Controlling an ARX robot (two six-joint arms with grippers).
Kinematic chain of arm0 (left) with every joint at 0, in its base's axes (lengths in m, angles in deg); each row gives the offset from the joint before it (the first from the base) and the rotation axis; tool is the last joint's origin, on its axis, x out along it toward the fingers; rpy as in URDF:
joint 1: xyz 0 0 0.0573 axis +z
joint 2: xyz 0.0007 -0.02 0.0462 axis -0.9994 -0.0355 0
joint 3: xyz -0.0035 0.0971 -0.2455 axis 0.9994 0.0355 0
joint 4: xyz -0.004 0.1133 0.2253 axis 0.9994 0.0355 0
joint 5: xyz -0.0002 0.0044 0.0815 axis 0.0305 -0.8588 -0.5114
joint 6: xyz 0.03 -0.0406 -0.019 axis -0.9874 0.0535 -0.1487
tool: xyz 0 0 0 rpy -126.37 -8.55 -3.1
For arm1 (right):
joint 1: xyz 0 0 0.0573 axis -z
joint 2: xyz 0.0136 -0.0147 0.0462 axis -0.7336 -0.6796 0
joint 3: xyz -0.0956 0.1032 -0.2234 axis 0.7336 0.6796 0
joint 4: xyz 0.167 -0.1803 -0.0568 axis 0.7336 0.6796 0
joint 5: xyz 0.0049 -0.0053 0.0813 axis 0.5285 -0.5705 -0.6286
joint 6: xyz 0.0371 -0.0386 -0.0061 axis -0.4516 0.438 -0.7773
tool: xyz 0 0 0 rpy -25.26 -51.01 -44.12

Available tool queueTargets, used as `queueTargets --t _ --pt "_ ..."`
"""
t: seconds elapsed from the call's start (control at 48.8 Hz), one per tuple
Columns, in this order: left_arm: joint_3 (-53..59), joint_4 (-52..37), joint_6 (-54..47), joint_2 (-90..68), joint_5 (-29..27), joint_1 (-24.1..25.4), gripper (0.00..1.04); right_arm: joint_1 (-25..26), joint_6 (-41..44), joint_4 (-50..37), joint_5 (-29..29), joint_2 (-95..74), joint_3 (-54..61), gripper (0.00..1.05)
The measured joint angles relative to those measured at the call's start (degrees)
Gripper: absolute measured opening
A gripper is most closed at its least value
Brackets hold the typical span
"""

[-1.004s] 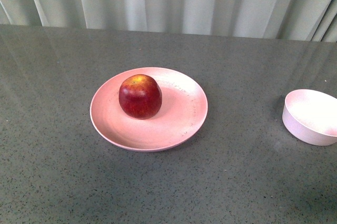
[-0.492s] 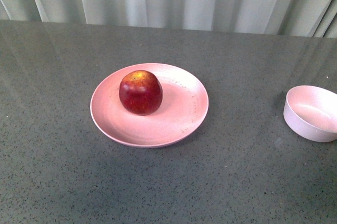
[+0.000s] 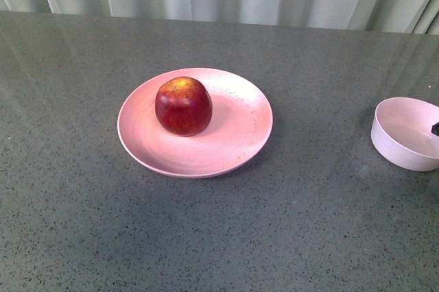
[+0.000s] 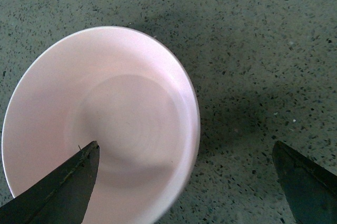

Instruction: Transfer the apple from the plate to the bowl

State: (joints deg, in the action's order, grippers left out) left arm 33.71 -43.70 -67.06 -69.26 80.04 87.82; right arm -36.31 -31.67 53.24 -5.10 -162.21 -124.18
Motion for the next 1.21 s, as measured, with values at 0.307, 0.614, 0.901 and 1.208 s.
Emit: queueTargets --t 0.307,0.614,0.901,1.208 --pt "0.0 0.0 0.0 0.0 0.0 0.0 0.96 -1.4 -4.7 3.0 2.9 -3.4 -3.2 0.56" --pt "0.0 0.0 0.0 0.0 0.0 0.0 0.96 -2.6 -8.1 4.4 1.8 -3.1 -3.4 0.09" --pt "0.0 0.0 0.0 0.0 0.0 0.0 0.96 -11.0 -13.3 4.8 2.0 -2.4 -4.8 0.02" --pt "0.0 0.0 0.0 0.0 0.0 0.0 0.96 -17.6 -15.7 6.6 5.2 -5.5 -9.3 0.02"
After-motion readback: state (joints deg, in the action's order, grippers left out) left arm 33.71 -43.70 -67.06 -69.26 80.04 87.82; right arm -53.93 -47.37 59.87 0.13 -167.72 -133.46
